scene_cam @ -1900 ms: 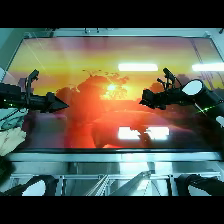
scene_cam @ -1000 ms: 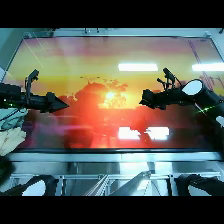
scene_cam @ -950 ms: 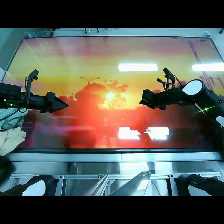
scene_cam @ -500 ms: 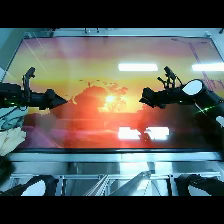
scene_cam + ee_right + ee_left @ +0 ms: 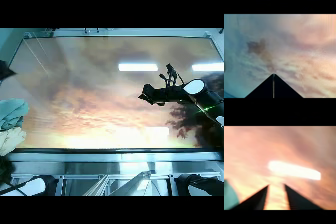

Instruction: Fold the shirts.

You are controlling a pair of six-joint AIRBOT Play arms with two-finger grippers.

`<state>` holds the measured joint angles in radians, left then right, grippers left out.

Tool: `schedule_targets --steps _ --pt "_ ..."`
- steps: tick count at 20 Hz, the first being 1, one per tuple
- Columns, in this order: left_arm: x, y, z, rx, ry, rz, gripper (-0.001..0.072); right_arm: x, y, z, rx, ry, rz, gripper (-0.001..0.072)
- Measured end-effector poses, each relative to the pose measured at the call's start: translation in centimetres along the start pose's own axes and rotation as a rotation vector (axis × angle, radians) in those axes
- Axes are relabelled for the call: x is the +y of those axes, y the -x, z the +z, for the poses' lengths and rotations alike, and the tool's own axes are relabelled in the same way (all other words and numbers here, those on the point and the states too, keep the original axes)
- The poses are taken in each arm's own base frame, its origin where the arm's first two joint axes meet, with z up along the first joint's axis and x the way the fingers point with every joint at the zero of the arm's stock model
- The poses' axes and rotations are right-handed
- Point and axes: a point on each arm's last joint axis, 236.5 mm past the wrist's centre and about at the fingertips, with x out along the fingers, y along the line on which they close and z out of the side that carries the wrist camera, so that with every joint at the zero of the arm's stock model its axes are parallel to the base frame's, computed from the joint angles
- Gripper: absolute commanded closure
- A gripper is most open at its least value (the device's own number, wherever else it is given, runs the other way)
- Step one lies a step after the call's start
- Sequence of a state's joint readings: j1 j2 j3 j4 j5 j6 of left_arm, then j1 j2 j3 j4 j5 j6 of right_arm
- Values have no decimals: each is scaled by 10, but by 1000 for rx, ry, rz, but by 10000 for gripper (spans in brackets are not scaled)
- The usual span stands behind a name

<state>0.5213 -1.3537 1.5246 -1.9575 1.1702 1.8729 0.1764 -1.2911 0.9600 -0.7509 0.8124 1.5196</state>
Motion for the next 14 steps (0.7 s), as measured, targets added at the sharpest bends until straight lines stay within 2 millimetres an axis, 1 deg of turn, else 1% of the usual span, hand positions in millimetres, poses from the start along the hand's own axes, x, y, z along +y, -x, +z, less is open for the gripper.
schedule_targets --steps 1,2,3,4,5,7,8,9,10,12,13,14 --pt "32 6 5 -12 25 77 -10 0 0 0 -1 2 0 687" --pt "66 10 4 -6 58 147 -10 0 0 1 -3 3 0 687" --pt "93 11 -2 12 91 194 -10 0 0 1 -3 3 0 687" --pt "120 11 -14 51 132 234 -10 0 0 1 -3 2 1 688" --pt "140 8 -27 91 172 257 -10 0 0 1 -3 3 1 687" --pt "174 0 -60 191 249 278 -10 0 0 1 -4 2 2 687" --pt "186 -4 -77 244 283 281 -10 1 0 1 -4 4 2 688" --pt "194 -9 -89 282 313 279 -9 1 0 1 -4 4 2 687" --pt "199 -13 -103 324 345 272 -9 1 0 1 -4 4 2 687" --pt "204 -21 -122 391 388 260 -7 1 0 1 -5 4 2 688" --pt "203 -24 -130 422 407 250 51 1 0 1 -6 4 2 687" --pt "202 -29 -138 459 418 240 238 1 0 2 -7 4 2 687"
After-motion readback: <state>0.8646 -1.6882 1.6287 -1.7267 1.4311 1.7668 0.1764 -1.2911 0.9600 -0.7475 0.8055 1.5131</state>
